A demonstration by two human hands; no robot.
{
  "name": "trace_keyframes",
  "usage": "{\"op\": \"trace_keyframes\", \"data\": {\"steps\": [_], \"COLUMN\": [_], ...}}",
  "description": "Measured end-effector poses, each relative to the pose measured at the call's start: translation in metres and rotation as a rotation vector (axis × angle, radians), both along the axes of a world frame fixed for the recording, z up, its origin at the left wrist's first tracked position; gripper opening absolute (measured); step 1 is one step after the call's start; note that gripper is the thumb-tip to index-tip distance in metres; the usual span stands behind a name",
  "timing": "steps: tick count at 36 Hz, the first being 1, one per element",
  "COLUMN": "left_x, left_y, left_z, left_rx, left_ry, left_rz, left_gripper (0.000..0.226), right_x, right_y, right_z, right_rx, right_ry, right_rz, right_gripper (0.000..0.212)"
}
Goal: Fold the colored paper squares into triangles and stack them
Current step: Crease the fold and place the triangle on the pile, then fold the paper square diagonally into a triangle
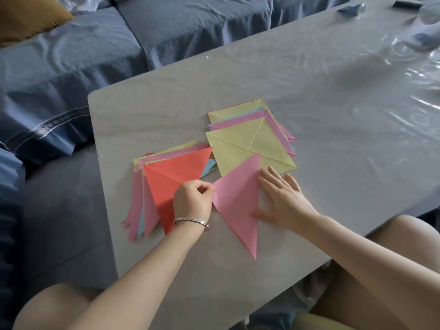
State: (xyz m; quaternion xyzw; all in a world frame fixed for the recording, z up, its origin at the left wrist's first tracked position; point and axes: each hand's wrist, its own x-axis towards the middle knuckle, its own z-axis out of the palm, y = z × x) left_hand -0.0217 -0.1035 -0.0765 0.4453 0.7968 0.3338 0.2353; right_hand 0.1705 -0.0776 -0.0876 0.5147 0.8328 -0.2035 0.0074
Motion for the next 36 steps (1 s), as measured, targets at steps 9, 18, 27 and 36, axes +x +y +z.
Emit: {"op": "trace_keyframes", "data": {"steps": [9,18,27,36], "left_x": [0.001,-0.009,-0.087,-0.102], "left_y": [0.001,0.007,0.032,0.023], "left_z": [-0.001,0.023,0.068,0.04], "left_rx": [0.012,0.138,0.248,-0.032], "left_ry": [0.023,-0.044,0.331,0.571], "left_rz": [-0.008,-0.082,-0.053,-0.068], "left_gripper": [0.006,0.011,0.006,0.03], "right_x": [0.002,0.007,0.022,0.004], "right_y": [-0.041,-0.045,0.024,0.059], "right_z": [0.003,0.014,0.017,0.016], "right_rx": [-0.031,-0.018,0.171,-0.022], "right_ry": [-0.078,0.126,0.274,0.028], "right_rz": [0.125,0.124,-0.549,-0.721], "right_gripper": [0.115,0.107,0.043,0.063]}}
